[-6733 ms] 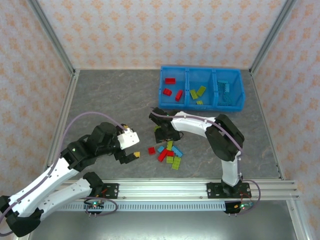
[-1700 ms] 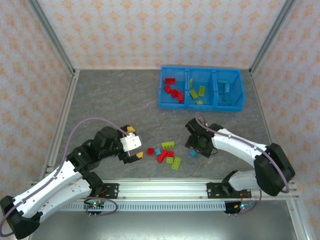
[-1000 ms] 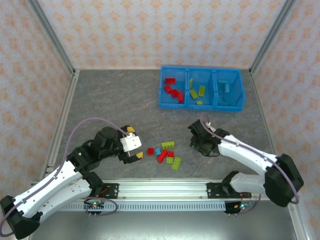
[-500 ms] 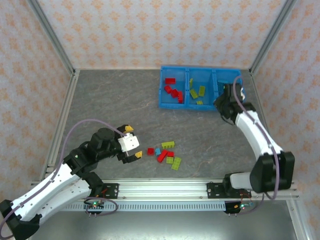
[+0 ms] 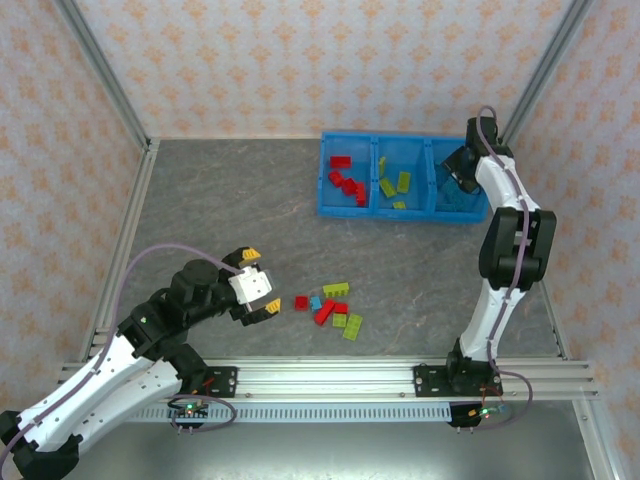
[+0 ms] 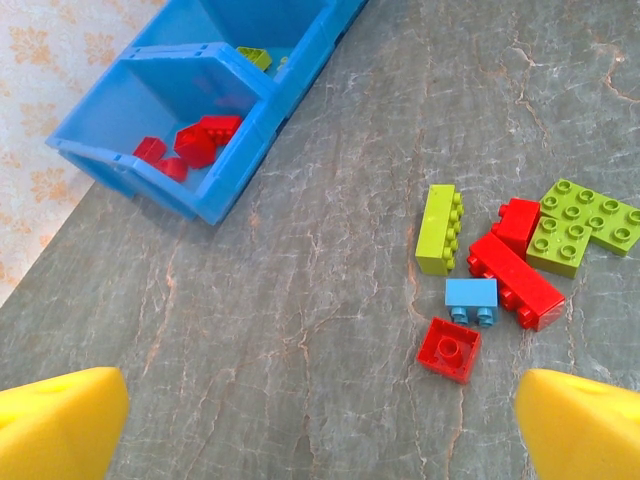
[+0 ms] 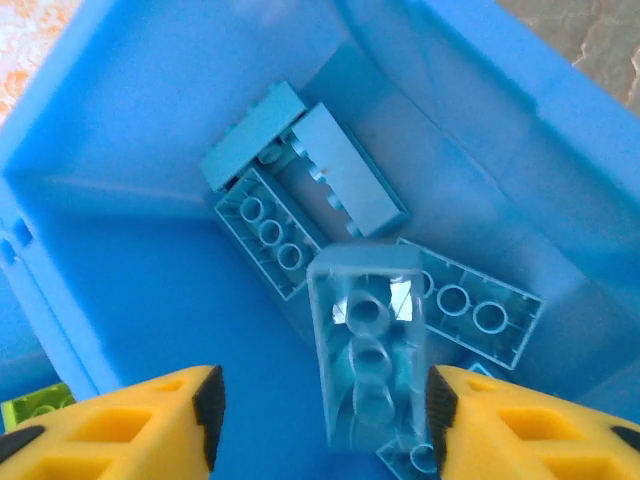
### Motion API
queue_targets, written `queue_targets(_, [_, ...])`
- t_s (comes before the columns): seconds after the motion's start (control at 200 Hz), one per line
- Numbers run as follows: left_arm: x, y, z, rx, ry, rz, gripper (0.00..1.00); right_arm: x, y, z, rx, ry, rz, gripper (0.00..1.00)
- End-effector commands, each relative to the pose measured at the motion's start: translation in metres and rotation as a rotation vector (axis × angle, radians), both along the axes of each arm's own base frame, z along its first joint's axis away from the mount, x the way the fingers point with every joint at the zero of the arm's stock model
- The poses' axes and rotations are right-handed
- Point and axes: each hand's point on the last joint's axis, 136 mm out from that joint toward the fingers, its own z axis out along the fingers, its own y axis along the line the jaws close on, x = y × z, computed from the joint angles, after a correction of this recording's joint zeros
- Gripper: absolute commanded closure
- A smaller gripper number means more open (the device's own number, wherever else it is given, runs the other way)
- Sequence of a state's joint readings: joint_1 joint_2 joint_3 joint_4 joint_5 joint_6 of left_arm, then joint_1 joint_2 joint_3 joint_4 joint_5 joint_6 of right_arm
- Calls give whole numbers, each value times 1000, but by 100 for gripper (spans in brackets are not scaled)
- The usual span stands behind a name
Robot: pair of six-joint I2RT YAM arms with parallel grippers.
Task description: Sort the legos into containers by color
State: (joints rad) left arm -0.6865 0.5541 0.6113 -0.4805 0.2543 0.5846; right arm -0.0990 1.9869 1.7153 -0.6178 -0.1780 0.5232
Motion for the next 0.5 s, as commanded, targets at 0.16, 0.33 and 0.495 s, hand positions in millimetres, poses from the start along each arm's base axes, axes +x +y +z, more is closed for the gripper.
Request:
queue_targets(0.16, [17, 4, 26, -165, 8, 138, 0, -45, 13, 43, 28, -4, 32, 35])
queue_targets(0.33, [30, 5, 58, -282, 131, 268, 0, -104, 53, 67, 91, -60, 126, 30])
queue_targets(0.495, [47, 4, 54, -359, 397, 501, 0, -171, 123, 87, 149, -107, 379, 24])
